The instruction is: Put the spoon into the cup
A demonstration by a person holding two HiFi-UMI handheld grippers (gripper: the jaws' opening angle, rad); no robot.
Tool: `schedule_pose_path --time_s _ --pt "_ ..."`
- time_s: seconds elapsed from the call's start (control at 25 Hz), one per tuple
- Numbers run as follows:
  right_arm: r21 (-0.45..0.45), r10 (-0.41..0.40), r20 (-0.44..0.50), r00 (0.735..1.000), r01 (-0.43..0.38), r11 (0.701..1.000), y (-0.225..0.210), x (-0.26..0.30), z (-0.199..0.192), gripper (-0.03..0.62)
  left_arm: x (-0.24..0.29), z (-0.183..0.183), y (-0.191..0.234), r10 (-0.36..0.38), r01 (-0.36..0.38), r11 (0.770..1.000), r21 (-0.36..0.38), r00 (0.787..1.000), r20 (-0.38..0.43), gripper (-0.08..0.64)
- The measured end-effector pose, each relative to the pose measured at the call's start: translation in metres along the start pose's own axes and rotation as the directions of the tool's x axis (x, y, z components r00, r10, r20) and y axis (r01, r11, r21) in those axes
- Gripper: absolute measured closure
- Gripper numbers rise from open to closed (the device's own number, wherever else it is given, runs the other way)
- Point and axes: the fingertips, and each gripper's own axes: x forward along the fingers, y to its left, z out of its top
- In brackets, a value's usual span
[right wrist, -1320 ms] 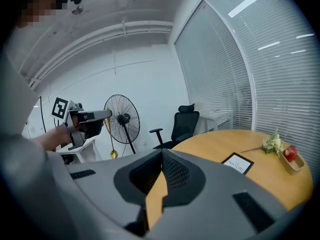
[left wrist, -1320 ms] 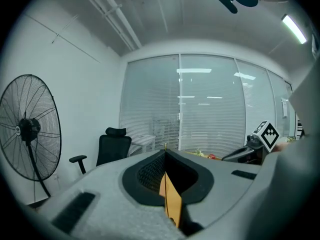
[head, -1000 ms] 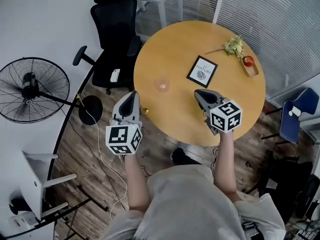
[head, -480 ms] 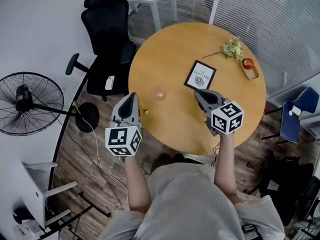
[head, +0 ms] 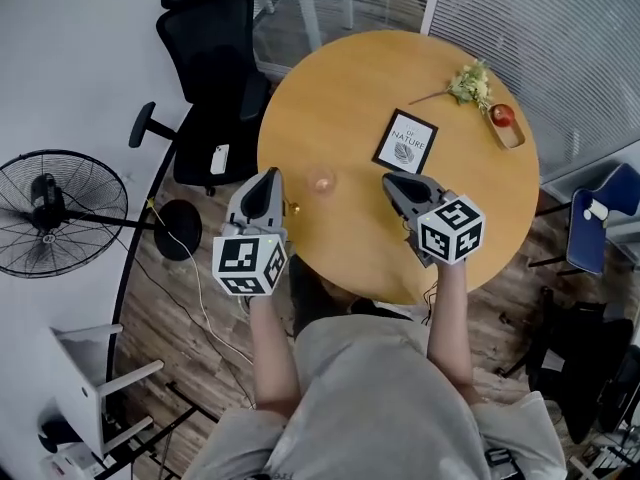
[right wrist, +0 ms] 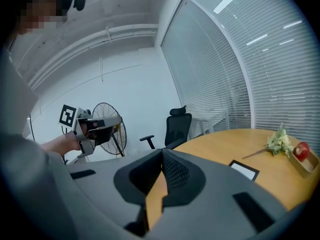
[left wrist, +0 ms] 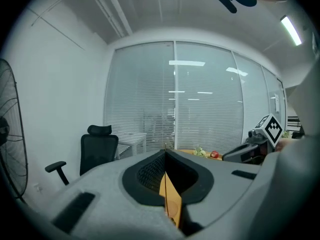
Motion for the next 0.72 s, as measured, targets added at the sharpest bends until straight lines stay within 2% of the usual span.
schedule_pose_path --time_s 0.24,0.4,0.6,0.72 --pt "0.047 -0.092 0.029 0.995 0.090 0.995 -0.024 0.009 0.006 0.595 0.035 0.007 -0.002 -0.107 0.108 0.992 0.068 0.994 -0.018 0.553" --pt "0.057 -0.161 0.044 0.986 0.158 0.986 -0.031 0.024 0.018 0.595 0.064 0.013 -0.002 -0.215 0.216 0.972 0.092 0.976 -0.027 0.552" --pt "0.067 -0.201 0.007 0.980 0.200 0.978 -0.025 0.045 0.012 0.597 0.099 0.006 -0.006 -0.362 0.368 0.915 0.162 0.930 -0.069 0.553" --pt "0.121 -0.246 0.002 0.969 0.244 0.962 -0.027 0.052 0.002 0.595 0.116 -0.005 -0.011 -0.458 0.465 0.872 0.151 0.885 -0.080 0.553"
